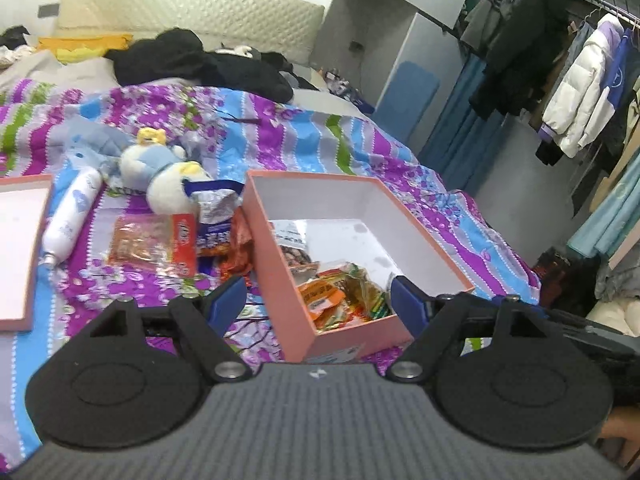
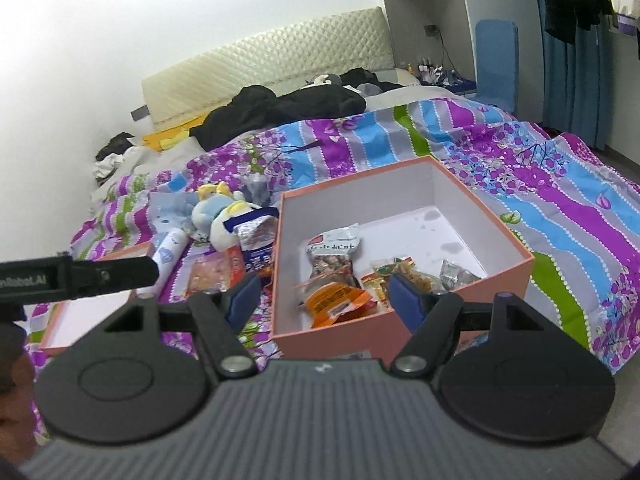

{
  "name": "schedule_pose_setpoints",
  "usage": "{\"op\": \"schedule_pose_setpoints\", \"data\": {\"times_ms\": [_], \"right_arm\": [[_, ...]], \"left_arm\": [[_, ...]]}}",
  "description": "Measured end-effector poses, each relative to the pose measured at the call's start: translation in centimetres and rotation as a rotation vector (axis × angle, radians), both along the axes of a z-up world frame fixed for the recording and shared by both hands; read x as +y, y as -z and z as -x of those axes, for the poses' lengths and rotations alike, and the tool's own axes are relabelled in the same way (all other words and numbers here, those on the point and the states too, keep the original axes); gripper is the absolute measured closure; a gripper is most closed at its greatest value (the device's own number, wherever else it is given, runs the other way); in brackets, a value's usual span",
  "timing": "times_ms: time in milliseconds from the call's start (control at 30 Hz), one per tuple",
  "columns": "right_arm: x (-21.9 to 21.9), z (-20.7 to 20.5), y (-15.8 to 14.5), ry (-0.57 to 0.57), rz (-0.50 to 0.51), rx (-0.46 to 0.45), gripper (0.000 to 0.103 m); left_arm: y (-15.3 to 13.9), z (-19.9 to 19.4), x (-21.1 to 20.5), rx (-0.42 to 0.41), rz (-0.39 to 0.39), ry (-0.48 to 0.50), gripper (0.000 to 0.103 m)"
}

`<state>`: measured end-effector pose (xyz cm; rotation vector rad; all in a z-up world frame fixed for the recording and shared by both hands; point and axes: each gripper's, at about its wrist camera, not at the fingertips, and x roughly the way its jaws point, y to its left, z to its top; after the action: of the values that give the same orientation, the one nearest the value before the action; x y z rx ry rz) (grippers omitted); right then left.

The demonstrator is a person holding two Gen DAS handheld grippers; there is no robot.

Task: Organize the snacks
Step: 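Withdraw both tools from the box toward the remaining snack pile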

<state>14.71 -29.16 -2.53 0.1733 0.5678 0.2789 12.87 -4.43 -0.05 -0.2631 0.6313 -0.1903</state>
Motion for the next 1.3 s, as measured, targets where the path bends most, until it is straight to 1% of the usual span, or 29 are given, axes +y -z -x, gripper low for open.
{"op": "schedule_pose_setpoints", "data": {"times_ms": [100,267,400,533,633,833,900,1000,1167,1300], "right_arm": [[0.4,1.7,-0.4,-0.008,0.016,-0.02,0.03],[1.0,3.7,-0.3,-0.011,0.002,-0.038,0.03],[1.5,5.1,0.3,-0.013,-0.009,-0.041,0.03],[2.2,5.9,1.2,-0.015,-0.003,-0.037,0.03],[2.8,6.3,2.0,-0.023,-0.007,-0.03,0.03],[5.1,7.2,3.2,-0.048,0.028,-0.056,0.03],[5.9,7.3,3.8,-0.054,0.045,-0.05,0.03],[6.6,7.1,4.5,-0.062,0.041,-0.04,0.031],[7.9,7.0,5.5,-0.069,0.046,-0.03,0.031],[9.0,6.7,6.3,-0.077,0.06,-0.031,0.031]], "left_arm": [[-0.2,1.8,0.7,-0.016,-0.017,-0.022,0.02],[-0.1,4.1,1.7,-0.028,-0.026,-0.053,0.02],[0.1,5.9,2.0,-0.044,-0.041,-0.06,0.02],[0.9,7.0,2.6,-0.04,-0.047,-0.081,0.02],[1.9,7.3,3.2,-0.022,-0.049,-0.105,0.02],[4.1,7.8,5.1,0.023,-0.032,-0.136,0.019],[4.9,7.8,5.8,0.041,-0.03,-0.147,0.019],[5.8,7.8,6.7,0.059,-0.035,-0.156,0.019],[7.5,7.0,8.0,0.104,-0.045,-0.16,0.018],[8.5,6.0,9.0,0.122,-0.046,-0.157,0.018]]}}
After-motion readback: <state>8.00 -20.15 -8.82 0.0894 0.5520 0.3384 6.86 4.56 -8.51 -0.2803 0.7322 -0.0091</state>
